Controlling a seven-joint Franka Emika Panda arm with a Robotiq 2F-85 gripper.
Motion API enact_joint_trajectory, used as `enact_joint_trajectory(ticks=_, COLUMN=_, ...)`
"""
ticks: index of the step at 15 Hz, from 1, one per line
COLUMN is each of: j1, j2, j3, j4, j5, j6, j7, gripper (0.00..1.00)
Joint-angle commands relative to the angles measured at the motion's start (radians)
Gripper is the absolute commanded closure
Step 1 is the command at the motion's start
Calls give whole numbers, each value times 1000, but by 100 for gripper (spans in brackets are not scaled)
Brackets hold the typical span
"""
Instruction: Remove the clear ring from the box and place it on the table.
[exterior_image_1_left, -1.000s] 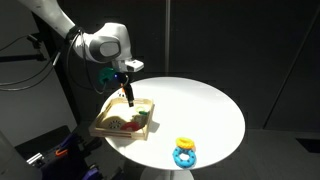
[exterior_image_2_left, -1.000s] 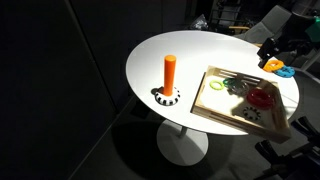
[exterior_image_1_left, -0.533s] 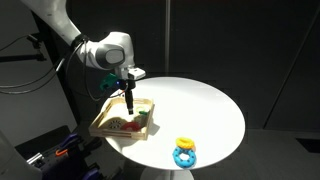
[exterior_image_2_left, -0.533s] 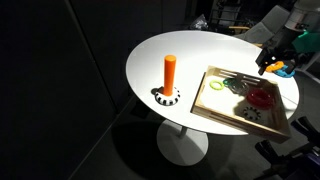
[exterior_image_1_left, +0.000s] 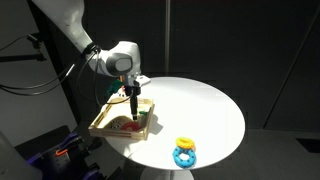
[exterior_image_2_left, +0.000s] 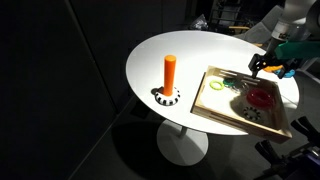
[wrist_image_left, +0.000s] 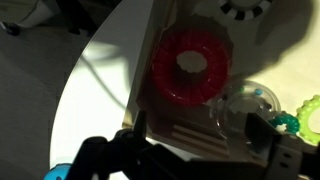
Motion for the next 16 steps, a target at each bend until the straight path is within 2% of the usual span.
enact_joint_trajectory(ticks=1, j1=42, j2=79, j3=-36, j4=74, j5=-23, j6=6, j7=49, gripper=0)
enact_joint_trajectory(ticks=8, j1=110, j2=190, j3=-82, j4=173, j5=-19, j6=9, j7=85, gripper=0)
enact_joint_trajectory(ticks=16, j1=150, j2=277, j3=-104, j4=259, j5=-1, j6=5, j7=91, gripper=0)
